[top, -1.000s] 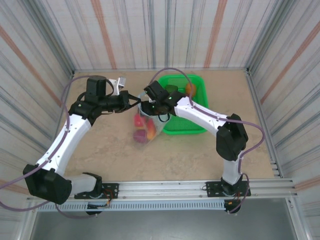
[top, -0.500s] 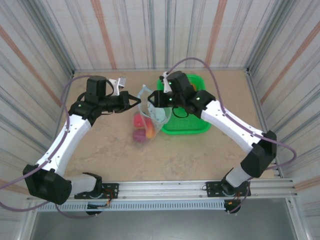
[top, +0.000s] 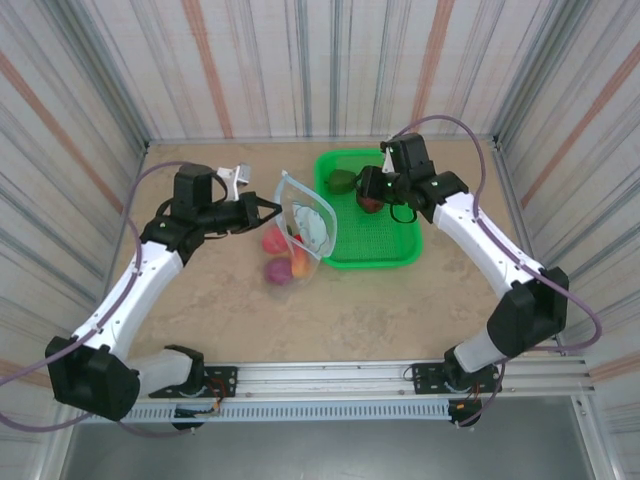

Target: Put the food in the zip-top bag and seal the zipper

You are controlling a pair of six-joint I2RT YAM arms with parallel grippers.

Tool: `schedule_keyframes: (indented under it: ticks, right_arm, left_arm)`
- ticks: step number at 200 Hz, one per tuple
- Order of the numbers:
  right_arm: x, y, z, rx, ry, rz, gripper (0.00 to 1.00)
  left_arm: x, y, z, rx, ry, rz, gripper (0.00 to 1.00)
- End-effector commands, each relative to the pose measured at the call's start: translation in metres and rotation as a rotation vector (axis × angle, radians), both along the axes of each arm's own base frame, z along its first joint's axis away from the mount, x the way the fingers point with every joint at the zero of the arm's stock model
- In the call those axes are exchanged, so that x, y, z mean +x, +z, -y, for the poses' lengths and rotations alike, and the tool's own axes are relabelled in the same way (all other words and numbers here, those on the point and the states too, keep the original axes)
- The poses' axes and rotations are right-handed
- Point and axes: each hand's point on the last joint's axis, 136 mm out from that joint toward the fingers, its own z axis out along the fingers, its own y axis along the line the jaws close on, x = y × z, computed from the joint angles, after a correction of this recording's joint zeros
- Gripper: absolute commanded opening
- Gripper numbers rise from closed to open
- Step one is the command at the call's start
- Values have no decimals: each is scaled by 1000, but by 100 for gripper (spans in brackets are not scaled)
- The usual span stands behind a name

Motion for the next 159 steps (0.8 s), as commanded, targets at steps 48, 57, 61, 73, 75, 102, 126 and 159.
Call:
schedule_keyframes:
  ticks: [48,57,61,73,75,102,126,159]
  right_arm:
    - [47,-96,28,-472,27,-159,81]
    - [56,-99,31,-500,25,-165,82]
    - [59,-101,31,-516,28,-163,83]
    - [70,-104,35,-551,30,-156,90]
    - [72,-104,35,-552,31,-154,91]
    - [90,-115,35,-506,52,-191,92]
    - [100,-128,25,-454,95,-232,91]
    - [103,-156,26,-444,102,-315,88]
  left_arm:
    - [-2,12,3,-54,-39,41,0]
    - [-1,11,2,-53,-38,37,0]
    - [-1,11,3,-54,-39,34,0]
    - [-1,10,3,-56,-42,32,0]
    - [-1,10,3,-58,-45,30,0]
    - [-1,7,5,-67,-52,10,0]
    - [2,6,3,-74,-47,3,0]
    - [5,6,1,-89,-40,-6,0]
